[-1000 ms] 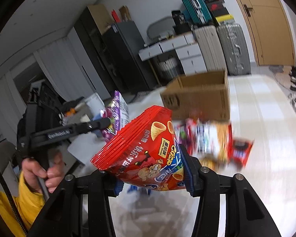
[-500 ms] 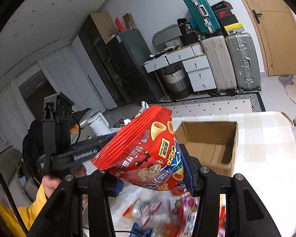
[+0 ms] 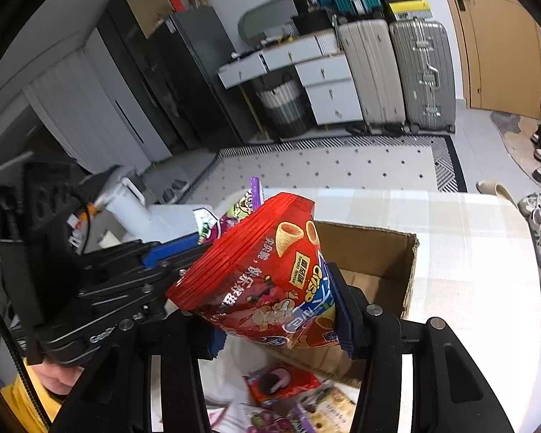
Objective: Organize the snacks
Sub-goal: 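Carry both bags over the cardboard box with both grippers, then open both grippers to drop the bags into the box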
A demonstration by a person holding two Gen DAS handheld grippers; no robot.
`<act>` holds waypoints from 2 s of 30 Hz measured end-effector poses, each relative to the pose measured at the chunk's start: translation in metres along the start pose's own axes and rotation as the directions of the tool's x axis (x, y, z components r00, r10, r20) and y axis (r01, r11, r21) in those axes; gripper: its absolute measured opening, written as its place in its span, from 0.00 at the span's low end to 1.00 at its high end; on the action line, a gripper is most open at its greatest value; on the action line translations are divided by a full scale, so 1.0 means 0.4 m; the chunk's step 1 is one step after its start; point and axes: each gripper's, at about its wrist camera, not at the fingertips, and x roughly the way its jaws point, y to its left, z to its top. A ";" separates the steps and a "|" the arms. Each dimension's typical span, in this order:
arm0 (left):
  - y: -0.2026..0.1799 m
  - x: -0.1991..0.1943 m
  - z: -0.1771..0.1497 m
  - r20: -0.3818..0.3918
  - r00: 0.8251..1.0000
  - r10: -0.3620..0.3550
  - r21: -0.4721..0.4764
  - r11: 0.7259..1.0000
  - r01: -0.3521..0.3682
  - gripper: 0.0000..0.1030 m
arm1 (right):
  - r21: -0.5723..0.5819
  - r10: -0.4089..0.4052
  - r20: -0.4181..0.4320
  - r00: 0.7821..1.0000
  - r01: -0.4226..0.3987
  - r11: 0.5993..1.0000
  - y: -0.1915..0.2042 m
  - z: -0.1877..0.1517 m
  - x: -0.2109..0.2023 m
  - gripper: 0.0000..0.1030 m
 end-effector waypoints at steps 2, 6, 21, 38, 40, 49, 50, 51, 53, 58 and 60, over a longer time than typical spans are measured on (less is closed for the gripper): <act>0.005 0.037 0.006 -0.009 1.000 0.013 0.007 1.000 -0.013 0.14 | 0.010 -0.005 -0.015 1.000 0.005 1.000 -0.018 0.003 0.021 0.47; 0.016 0.115 0.008 -0.046 0.999 0.004 0.007 1.000 -0.003 0.14 | 0.025 -0.014 -0.033 0.999 0.015 1.000 -0.043 -0.003 0.051 0.47; 0.024 0.260 -0.040 -0.118 0.993 0.012 0.034 0.999 -0.008 0.14 | 0.040 -0.040 -0.104 0.994 0.044 0.998 -0.084 -0.033 0.124 0.47; 0.001 0.334 -0.079 -0.182 0.982 0.047 0.069 0.997 -0.035 0.15 | 0.038 -0.071 -0.155 0.985 0.078 0.996 -0.092 -0.061 0.148 0.47; 0.000 0.342 -0.080 -0.184 0.982 0.050 0.070 0.997 -0.037 0.15 | 0.016 -0.078 -0.158 0.984 0.081 0.997 -0.085 -0.061 0.149 0.47; 0.013 0.322 -0.081 -0.177 0.980 0.089 0.064 0.995 -0.079 0.16 | -0.014 -0.110 -0.142 0.984 0.110 0.994 -0.068 -0.055 0.127 0.47; 0.017 0.317 -0.082 -0.177 0.980 0.093 0.059 0.995 -0.084 0.16 | -0.014 -0.111 -0.135 0.985 0.110 0.994 -0.068 -0.056 0.122 0.47; 0.020 0.310 -0.083 -0.175 0.980 0.099 0.054 0.994 -0.091 0.16 | -0.014 -0.108 -0.127 0.986 0.107 0.994 -0.066 -0.055 0.114 0.47; 0.020 0.296 -0.085 -0.170 0.979 0.111 0.054 0.993 -0.103 0.16 | -0.013 -0.101 -0.115 0.988 0.100 0.995 -0.061 -0.053 0.096 0.47; 0.000 0.231 -0.086 -0.139 0.983 0.119 0.069 0.991 -0.111 0.16 | -0.022 -0.095 -0.075 0.993 0.094 0.995 -0.035 -0.051 0.032 0.47; -0.014 0.194 -0.089 -0.122 0.985 0.119 0.076 0.991 -0.110 0.16 | -0.027 -0.093 -0.062 0.994 0.091 0.995 -0.023 -0.053 0.006 0.47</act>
